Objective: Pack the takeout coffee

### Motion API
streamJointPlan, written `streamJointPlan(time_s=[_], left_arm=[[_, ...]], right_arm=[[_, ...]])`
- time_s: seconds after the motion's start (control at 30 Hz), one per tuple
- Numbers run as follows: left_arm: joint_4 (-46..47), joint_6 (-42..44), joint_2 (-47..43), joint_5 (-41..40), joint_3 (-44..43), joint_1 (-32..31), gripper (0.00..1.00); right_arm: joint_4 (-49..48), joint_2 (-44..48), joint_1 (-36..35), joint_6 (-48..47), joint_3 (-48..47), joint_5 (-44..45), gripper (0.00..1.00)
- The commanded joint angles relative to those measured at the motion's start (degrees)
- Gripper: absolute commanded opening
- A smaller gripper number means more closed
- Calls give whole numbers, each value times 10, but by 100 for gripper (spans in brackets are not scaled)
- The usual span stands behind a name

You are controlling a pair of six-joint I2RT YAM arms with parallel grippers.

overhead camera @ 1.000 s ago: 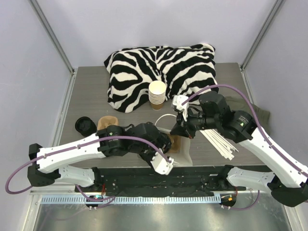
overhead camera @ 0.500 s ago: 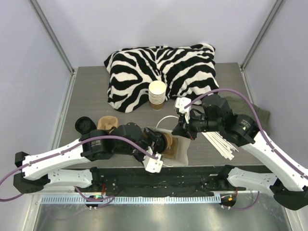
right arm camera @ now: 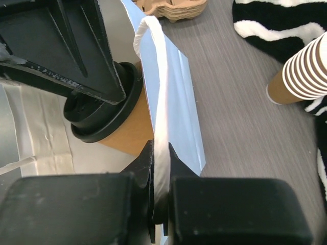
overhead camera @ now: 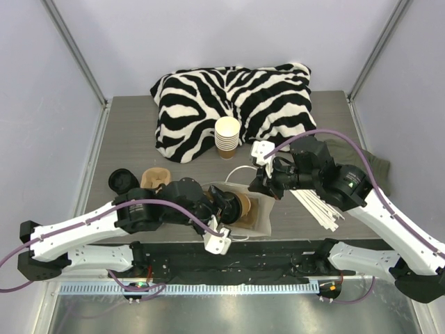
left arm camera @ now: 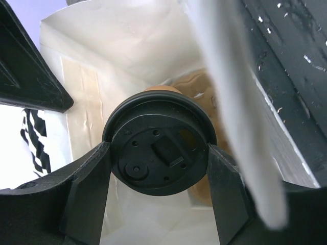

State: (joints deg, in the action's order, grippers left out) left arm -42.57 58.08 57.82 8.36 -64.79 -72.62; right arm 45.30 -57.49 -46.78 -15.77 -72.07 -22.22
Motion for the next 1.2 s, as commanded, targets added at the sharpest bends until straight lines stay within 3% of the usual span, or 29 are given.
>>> streamJointPlan(time_s=[0.0, 0.33, 0.5, 0.93, 1.17], left_arm=[[17, -47, -2, 19, -44, 1, 22], [-7, -184, 20, 18, -64, 5, 21], [13, -255, 40, 5, -64, 41, 20], [102, -417, 33, -140, -16, 64, 18], [119, -454, 32, -200, 11, 64, 19]], right_arm=[[-53, 12, -3, -26, 8, 23, 1], [-88, 41, -3, -62, 21, 42, 1], [-85, 39, -2, -48, 12, 38, 1], [-101, 57, -14, 19, 32, 74, 1], [-92, 68, -21, 85, 36, 89, 1]])
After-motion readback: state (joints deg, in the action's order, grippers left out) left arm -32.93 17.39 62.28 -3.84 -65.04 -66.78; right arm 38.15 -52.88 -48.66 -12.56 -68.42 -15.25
